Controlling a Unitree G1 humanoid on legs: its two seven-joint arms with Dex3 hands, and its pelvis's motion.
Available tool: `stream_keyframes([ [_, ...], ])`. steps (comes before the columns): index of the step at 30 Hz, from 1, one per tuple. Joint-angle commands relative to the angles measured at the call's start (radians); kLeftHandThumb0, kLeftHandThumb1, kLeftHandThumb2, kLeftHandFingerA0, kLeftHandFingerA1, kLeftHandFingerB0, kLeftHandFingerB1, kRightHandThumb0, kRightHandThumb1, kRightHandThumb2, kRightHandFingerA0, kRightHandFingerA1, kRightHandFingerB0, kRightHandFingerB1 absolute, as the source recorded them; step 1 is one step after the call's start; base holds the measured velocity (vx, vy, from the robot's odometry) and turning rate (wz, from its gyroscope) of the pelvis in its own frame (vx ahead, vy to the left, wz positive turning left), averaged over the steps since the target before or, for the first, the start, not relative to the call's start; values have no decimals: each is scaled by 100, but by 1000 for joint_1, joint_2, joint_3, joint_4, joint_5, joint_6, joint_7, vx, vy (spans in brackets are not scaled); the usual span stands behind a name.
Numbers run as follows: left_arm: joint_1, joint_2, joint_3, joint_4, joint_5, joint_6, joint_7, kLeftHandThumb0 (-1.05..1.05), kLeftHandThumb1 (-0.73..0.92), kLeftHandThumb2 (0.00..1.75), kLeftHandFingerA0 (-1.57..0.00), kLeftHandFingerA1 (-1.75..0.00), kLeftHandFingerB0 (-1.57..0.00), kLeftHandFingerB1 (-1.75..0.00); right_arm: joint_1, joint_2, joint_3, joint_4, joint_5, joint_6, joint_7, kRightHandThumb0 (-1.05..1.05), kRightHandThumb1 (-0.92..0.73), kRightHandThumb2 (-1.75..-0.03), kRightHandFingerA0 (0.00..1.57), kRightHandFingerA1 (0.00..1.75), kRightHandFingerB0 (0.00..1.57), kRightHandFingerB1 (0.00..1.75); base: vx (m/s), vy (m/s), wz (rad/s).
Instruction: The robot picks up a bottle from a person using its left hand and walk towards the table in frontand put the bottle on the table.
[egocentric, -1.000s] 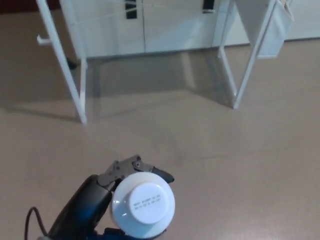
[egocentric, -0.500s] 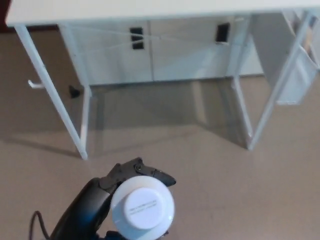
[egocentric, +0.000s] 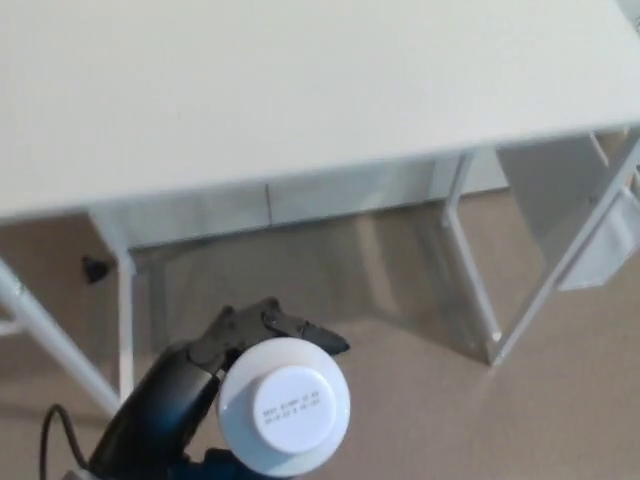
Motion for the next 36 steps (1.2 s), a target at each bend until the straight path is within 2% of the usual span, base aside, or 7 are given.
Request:
stream_keyframes([
  [1,27,5,-7,-12,-5,-16,4,-23,79,69,-99,-114,-63,-95,28,-6,-8,8,0,6,0,-29,-70,-60,56,44,45,38,509,234,10],
  [3,29,4,-10,-11,1,-25,7,-26,83,64,-98,-118,-64,-95,30,-7,-10,8,2,5,10,-28,-71,-61,54,43,44,38,408,141,10],
  [16,14,-4,28,-142,-53,6,5,-26,82,67,-96,-119,-67,-89,27,-9,-18,2,4,5,5,-27,-71,-61,55,43,44,38,263,-139,17],
  [25,-14,3,101,-267,-149,73,-1,-25,83,67,-93,-126,-67,-90,33,1,-25,8,8,4,4,-29,-71,-61,56,44,44,37,88,82,4],
  [28,-54,-8,153,-266,-198,114,16,-19,82,70,-97,-120,-68,-88,41,-2,-26,8,6,-4,5,-28,-71,-61,56,44,45,38,21,270,4],
  [29,-103,-14,192,-237,-246,143,21,-18,85,65,-101,-118,-69,-91,42,0,-29,7,9,1,5,-28,-71,-61,55,44,44,38,65,85,10],
  [36,-357,-38,304,-104,-388,330,61,-13,84,65,-102,-119,-78,-86,51,7,-20,15,-2,7,-8,-30,-71,-61,55,44,43,37,0,0,0],
])
